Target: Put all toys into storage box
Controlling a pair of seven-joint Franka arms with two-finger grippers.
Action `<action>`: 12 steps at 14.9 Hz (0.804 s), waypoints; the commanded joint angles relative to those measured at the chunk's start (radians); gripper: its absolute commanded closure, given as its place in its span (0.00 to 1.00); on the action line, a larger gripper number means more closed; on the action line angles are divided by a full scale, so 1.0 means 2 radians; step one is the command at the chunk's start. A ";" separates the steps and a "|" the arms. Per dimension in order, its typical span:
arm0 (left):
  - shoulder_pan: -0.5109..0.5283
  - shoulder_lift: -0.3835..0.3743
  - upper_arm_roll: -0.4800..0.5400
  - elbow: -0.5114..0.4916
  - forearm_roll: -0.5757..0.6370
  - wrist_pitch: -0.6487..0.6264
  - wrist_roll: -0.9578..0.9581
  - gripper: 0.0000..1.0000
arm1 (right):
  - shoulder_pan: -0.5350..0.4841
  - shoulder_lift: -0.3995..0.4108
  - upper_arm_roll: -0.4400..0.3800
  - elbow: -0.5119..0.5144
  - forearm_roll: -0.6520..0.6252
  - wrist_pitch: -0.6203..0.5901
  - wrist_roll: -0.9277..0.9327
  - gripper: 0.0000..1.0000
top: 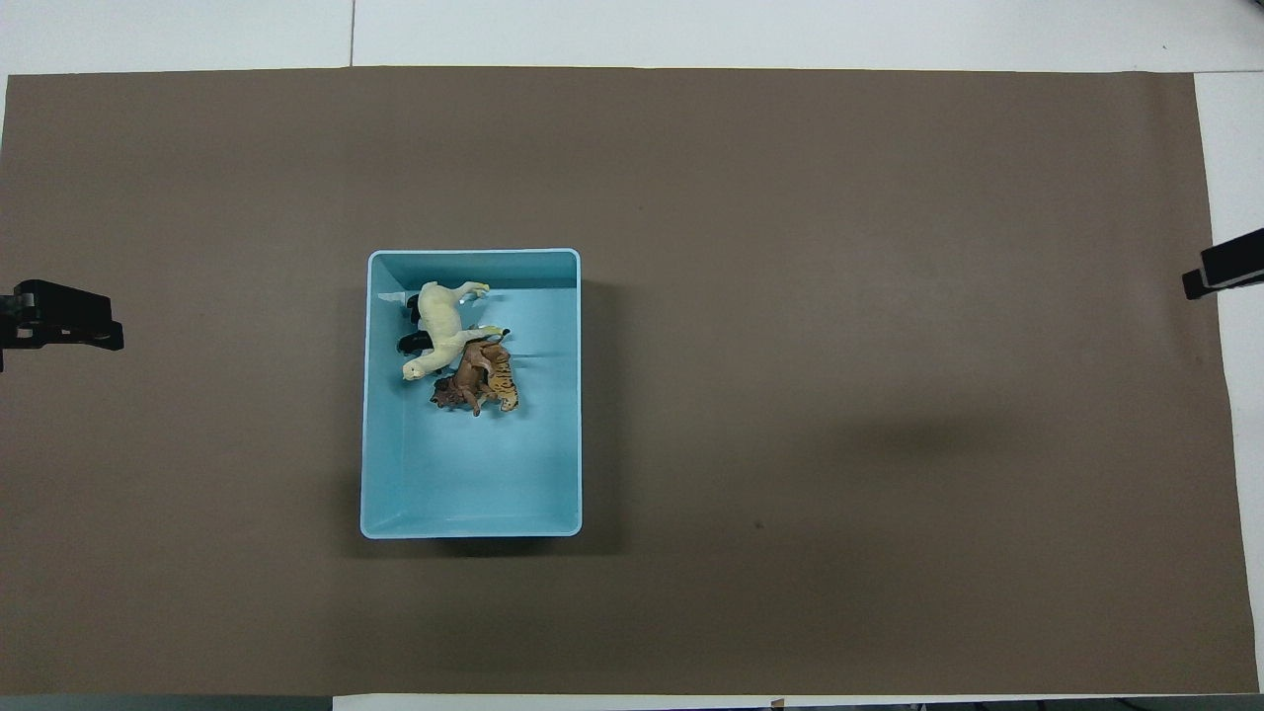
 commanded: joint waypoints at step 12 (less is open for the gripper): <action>0.006 -0.006 -0.001 -0.005 -0.002 -0.004 0.004 0.00 | -0.076 -0.042 0.091 -0.047 -0.034 0.034 0.015 0.00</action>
